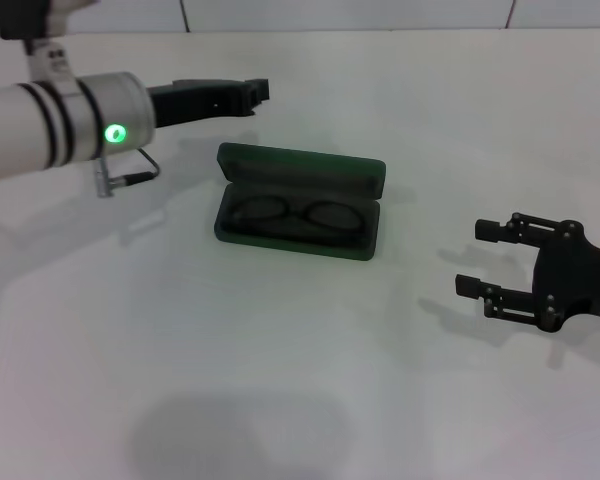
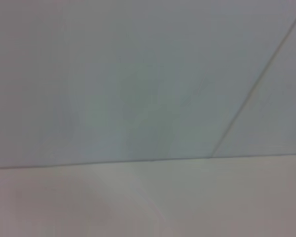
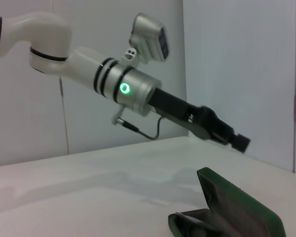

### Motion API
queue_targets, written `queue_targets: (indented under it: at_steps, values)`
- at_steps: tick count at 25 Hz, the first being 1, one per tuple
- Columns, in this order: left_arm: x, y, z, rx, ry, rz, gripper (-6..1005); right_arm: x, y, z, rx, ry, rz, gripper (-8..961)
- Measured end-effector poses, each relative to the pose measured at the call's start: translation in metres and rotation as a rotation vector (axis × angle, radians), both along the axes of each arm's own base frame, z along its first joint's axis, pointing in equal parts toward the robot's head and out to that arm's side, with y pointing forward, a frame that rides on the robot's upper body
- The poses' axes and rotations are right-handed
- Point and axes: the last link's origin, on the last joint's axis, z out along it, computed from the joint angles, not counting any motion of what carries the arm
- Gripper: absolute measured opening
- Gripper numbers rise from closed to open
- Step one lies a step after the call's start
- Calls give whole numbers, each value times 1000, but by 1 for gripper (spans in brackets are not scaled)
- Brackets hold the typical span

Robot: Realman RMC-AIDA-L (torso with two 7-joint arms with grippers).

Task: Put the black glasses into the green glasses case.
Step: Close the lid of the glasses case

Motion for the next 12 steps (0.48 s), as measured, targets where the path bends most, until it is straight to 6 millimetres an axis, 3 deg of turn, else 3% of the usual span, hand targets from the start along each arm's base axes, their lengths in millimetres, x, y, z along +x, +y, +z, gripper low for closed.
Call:
queue_targets:
  at_steps: [5, 12]
  values:
    - [0, 0, -16, 11, 79, 19, 111, 1, 1, 1, 5, -5, -1, 692]
    - [-4, -3, -20, 11, 107, 6, 113, 1, 3, 1, 9, -11, -3, 692]
